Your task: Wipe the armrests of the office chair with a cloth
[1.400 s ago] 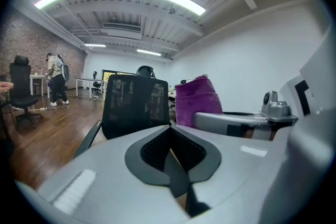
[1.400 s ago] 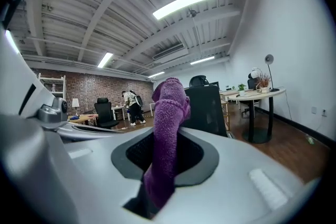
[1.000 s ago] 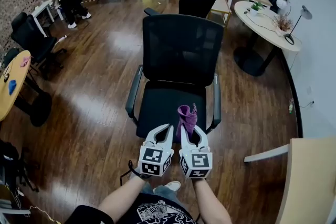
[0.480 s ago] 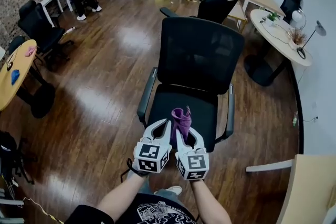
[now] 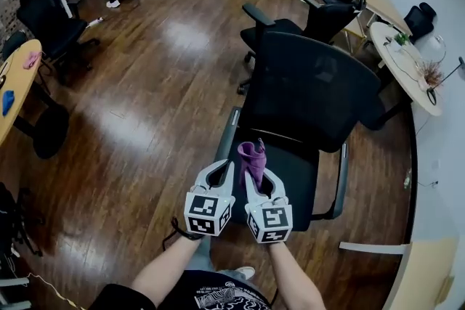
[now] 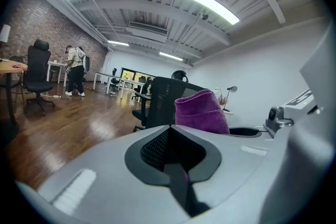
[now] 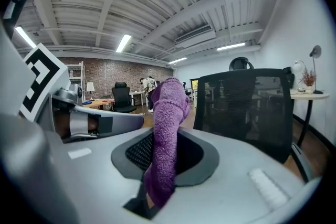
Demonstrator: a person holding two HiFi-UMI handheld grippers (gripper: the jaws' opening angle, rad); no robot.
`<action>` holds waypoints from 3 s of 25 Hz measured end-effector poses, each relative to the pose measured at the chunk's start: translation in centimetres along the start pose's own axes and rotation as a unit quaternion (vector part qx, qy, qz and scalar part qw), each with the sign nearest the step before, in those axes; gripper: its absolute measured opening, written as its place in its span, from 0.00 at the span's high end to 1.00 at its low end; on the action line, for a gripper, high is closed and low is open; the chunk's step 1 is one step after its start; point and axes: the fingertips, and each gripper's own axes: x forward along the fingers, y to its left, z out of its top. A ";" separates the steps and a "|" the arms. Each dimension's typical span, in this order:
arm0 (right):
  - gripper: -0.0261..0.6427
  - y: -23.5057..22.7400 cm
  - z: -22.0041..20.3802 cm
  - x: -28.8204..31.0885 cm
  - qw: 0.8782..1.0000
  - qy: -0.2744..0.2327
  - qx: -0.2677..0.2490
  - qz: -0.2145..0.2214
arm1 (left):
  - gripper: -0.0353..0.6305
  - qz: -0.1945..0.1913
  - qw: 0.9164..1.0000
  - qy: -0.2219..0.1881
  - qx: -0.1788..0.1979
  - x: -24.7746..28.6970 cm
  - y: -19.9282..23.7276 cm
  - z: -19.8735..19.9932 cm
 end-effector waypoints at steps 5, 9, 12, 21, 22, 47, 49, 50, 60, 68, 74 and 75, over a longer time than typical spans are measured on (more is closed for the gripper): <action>0.85 -1.0 0.3 8.7 0.999 0.031 -0.024 -0.005 | 0.94 -0.014 1.000 0.010 -0.003 5.7 5.8 1.8; 0.85 -2.6 -0.5 15.0 0.997 0.061 -0.043 -0.012 | 0.94 -0.022 0.999 0.024 -0.009 9.2 10.1 2.5; 0.85 -4.0 -1.8 19.1 0.994 0.090 -0.064 -0.011 | 0.94 -0.034 0.999 0.040 -0.010 11.8 12.4 2.0; 0.85 -7.7 -4.3 27.1 0.982 0.150 -0.115 -0.017 | 0.94 -0.068 0.994 0.089 -0.017 17.3 15.5 -0.7; 0.85 -8.0 -4.5 27.7 0.980 0.154 -0.122 -0.017 | 0.94 -0.070 0.993 0.092 -0.017 17.7 15.7 -0.9; 0.85 -7.3 -8.5 28.0 0.980 0.175 -0.099 -0.003 | 0.94 -0.061 0.989 0.134 -0.027 17.3 16.5 -5.4; 0.85 -6.5 -8.5 27.1 0.981 0.170 -0.096 0.001 | 0.94 -0.059 0.989 0.135 -0.025 16.6 16.1 -5.7; 0.85 -6.1 -8.5 26.6 0.981 0.169 -0.096 0.003 | 0.94 -0.059 0.989 0.134 -0.024 16.1 15.9 -5.9; 0.85 -1.5 -10.4 20.2 0.982 0.164 -0.088 0.022 | 0.94 -0.049 0.989 0.135 -0.020 10.6 13.3 -8.1; 0.85 2.1 -12.0 14.9 0.984 0.156 -0.073 0.033 | 0.94 -0.036 0.990 0.132 -0.018 6.0 11.7 -9.8; 0.85 4.9 -13.0 11.3 0.986 0.147 -0.061 0.044 | 0.94 -0.025 0.992 0.126 -0.011 2.6 10.7 -10.7; 0.85 5.4 -13.2 10.8 0.986 0.146 -0.059 0.045 | 0.94 -0.023 0.992 0.125 -0.010 2.1 10.5 -10.8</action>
